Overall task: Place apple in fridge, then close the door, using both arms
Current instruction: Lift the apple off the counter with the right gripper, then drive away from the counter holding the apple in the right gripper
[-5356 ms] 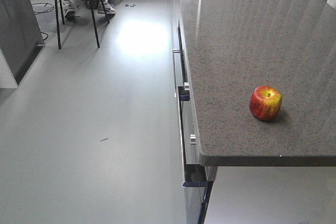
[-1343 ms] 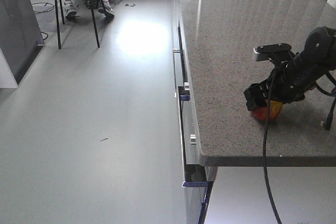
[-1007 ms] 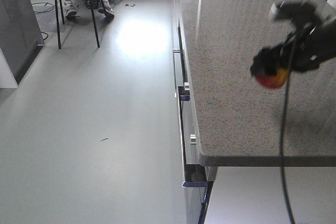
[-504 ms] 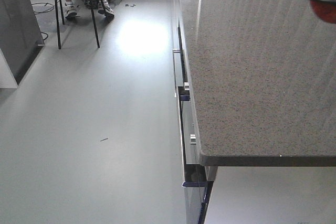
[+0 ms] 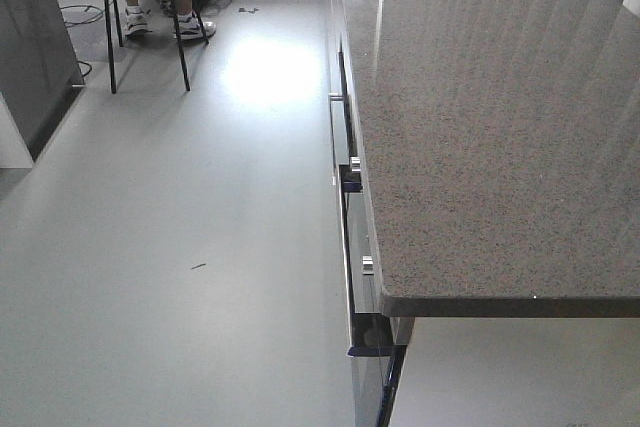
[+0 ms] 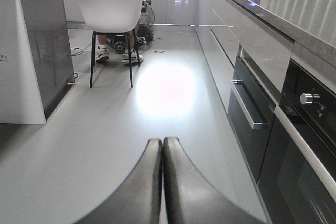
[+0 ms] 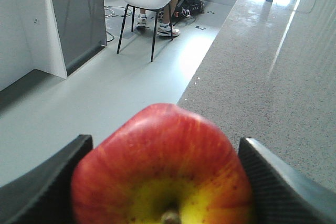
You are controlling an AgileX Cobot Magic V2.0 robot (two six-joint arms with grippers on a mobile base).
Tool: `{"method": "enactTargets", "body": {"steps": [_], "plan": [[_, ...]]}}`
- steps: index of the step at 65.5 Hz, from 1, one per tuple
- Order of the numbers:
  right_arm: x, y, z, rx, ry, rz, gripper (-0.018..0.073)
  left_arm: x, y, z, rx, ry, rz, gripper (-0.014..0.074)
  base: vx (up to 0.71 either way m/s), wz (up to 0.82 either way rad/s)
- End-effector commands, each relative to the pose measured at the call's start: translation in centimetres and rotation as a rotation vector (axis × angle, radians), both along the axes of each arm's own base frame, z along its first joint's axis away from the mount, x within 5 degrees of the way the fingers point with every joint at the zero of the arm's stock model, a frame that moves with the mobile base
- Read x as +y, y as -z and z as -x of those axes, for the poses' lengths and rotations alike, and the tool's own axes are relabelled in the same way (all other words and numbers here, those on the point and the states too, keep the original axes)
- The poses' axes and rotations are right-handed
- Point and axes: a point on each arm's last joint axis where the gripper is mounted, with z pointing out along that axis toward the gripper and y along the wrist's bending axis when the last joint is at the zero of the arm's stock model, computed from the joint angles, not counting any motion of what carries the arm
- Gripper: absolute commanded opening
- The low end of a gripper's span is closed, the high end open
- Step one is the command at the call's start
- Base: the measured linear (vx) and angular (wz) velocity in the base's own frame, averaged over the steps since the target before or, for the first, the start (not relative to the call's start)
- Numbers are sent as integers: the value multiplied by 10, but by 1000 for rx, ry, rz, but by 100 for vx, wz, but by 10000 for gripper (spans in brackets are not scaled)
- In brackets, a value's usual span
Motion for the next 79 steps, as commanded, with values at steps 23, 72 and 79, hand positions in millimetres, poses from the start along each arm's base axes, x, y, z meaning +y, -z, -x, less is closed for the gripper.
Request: {"method": "enactTargets", "body": {"steps": [23, 72, 79], "plan": [[-1, -17, 6, -111, 16, -31, 77, 1, -13, 1, -101, -7, 10, -6, 0, 0], [-1, -17, 6, -112, 16, -31, 77, 1, -13, 1, -101, -7, 10, -6, 0, 0], [-1, -17, 6, -112, 16, -31, 77, 1, -13, 1, -101, -7, 10, -6, -2, 6]]}}
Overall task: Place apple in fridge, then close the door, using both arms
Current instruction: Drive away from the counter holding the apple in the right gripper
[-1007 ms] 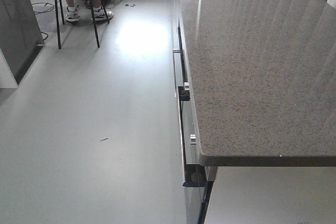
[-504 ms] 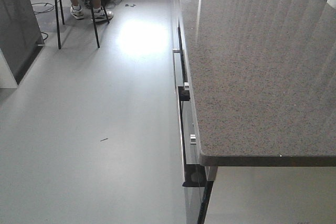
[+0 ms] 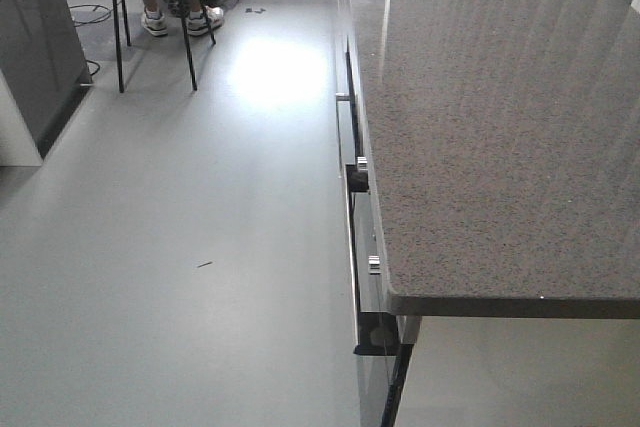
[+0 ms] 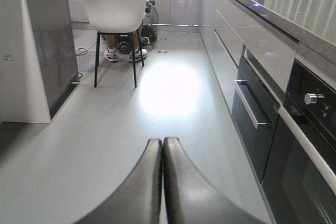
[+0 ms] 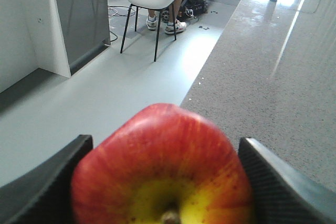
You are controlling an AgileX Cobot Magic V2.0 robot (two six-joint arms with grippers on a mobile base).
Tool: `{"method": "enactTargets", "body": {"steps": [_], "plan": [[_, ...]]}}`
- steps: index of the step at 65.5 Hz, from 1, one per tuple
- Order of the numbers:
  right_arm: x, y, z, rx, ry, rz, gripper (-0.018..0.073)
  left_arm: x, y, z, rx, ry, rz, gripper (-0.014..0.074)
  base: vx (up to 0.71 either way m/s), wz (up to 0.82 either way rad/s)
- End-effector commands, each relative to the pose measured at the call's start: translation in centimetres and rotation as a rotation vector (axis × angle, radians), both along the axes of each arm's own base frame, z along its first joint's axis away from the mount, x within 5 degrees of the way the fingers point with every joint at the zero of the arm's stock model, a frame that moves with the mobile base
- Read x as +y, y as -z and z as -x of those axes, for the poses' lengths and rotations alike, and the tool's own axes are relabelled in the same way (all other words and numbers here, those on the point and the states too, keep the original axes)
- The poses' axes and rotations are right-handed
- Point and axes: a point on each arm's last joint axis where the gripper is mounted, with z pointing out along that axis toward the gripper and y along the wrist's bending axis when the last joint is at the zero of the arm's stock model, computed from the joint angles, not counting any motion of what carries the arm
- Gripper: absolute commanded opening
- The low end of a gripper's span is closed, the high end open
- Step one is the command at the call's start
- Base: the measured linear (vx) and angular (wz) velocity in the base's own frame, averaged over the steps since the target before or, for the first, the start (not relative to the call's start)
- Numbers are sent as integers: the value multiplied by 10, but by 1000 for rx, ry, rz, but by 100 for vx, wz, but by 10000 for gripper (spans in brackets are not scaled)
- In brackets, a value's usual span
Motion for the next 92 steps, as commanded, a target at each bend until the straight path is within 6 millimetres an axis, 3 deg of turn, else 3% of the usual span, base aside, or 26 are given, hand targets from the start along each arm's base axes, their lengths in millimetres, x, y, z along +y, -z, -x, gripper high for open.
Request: {"method": "enactTargets", "body": {"steps": [1, 34, 92], "plan": [[-1, -17, 6, -117, 18, -32, 77, 1, -13, 1, -101, -7, 10, -6, -2, 10], [-1, -17, 6, -116, 18, -32, 77, 1, -13, 1, -101, -7, 10, -6, -3, 29], [-1, -17, 5, -114, 18, -32, 77, 1, -13, 1, -101, -7, 10, -6, -6, 53]]}}
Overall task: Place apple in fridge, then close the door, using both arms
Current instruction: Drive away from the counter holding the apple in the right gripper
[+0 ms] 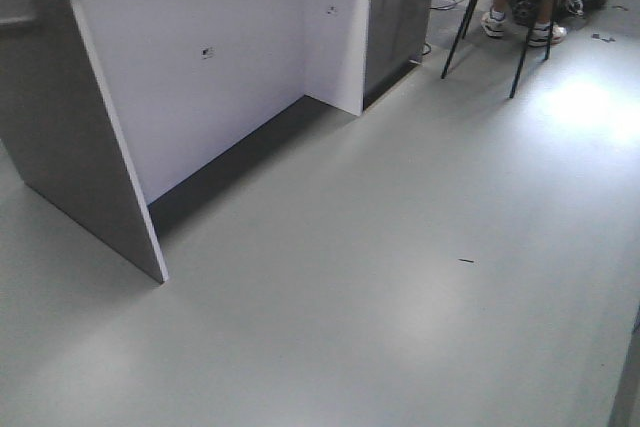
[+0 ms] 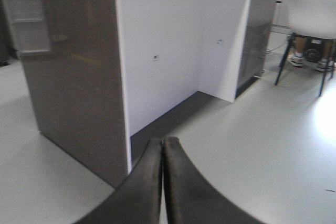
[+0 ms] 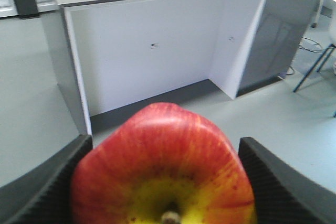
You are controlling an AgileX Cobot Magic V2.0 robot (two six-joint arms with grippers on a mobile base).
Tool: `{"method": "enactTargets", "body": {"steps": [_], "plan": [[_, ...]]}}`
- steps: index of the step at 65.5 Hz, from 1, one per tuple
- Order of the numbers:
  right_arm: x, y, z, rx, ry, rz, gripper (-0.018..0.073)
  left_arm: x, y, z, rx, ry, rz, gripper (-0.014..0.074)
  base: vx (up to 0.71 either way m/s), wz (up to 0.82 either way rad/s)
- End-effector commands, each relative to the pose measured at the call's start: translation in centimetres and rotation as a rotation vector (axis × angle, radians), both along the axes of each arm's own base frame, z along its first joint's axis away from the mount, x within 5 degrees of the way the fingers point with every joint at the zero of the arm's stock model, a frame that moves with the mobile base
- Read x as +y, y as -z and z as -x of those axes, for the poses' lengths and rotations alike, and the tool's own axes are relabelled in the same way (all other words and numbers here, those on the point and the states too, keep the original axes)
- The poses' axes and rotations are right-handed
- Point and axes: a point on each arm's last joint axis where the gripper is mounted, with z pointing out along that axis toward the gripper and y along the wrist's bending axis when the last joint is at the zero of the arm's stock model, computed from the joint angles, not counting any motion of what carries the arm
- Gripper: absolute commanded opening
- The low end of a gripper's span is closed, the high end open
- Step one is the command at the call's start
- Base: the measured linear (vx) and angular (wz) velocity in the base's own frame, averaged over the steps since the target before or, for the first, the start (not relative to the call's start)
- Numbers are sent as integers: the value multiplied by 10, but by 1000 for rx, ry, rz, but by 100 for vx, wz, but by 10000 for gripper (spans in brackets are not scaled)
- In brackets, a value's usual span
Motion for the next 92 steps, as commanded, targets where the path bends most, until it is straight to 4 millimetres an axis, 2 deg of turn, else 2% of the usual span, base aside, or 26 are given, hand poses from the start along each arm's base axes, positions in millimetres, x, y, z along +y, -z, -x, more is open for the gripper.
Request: {"method": "enactTargets", "body": {"steps": [1, 92], "plan": [[-1, -17, 5, -114, 18, -32, 77, 1, -13, 1, -101, -7, 10, -6, -5, 40], [-1, -17, 5, -114, 18, -32, 77, 1, -13, 1, -101, -7, 10, -6, -1, 38]]}}
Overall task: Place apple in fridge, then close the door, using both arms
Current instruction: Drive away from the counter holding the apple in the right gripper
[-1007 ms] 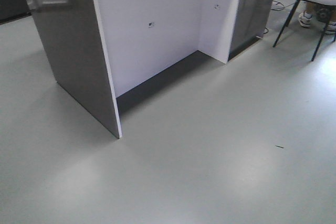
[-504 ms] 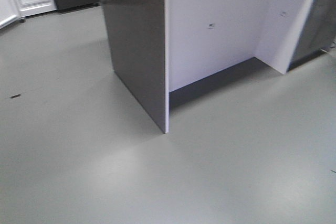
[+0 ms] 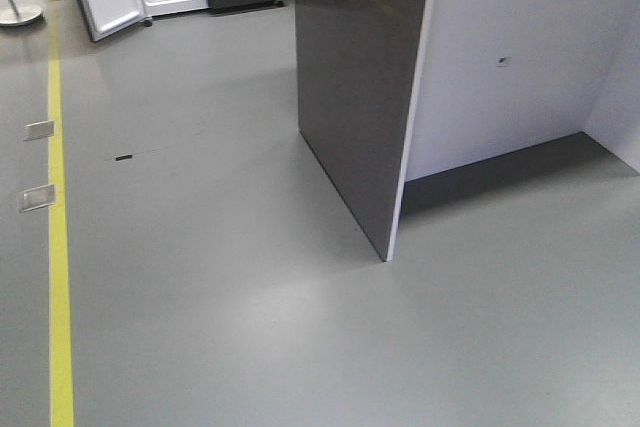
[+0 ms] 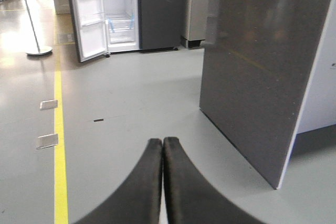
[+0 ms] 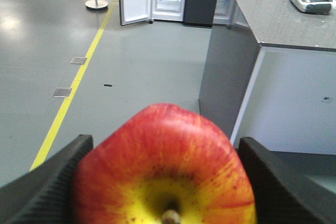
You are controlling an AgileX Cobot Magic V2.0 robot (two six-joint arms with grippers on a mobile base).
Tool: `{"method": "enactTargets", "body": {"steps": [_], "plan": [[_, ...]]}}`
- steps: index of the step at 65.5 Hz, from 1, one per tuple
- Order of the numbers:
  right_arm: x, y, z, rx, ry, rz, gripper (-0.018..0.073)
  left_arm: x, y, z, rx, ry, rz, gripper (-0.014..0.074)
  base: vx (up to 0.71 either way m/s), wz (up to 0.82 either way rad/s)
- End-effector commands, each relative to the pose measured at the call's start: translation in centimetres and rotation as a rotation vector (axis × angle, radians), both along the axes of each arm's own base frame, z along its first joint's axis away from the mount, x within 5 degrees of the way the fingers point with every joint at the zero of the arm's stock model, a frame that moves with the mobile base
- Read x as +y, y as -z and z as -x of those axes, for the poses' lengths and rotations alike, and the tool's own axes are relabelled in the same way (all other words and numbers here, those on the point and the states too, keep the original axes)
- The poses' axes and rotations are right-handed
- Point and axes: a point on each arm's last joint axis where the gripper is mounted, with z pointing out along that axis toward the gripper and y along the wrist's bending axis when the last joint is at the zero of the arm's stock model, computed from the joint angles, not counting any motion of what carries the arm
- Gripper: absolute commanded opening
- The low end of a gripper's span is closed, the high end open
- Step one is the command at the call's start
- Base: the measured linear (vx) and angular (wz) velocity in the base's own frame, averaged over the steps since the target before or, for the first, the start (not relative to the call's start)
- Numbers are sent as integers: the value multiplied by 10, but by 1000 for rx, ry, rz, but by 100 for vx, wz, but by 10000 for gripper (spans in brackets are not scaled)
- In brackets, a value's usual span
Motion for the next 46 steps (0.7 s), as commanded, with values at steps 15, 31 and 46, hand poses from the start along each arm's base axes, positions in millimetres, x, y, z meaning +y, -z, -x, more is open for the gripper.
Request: {"method": "enactTargets", "body": {"steps": [15, 31, 46], "plan": [[-1, -17, 5, -114, 18, -32, 77, 1, -13, 1, -101, -7, 10, -6, 6, 24], [-1, -17, 5, -114, 18, -32, 77, 1, -13, 1, -101, -7, 10, -6, 8, 32], [-1, -17, 5, -114, 18, -32, 77, 1, -13, 1, -101, -7, 10, -6, 9, 32]]}}
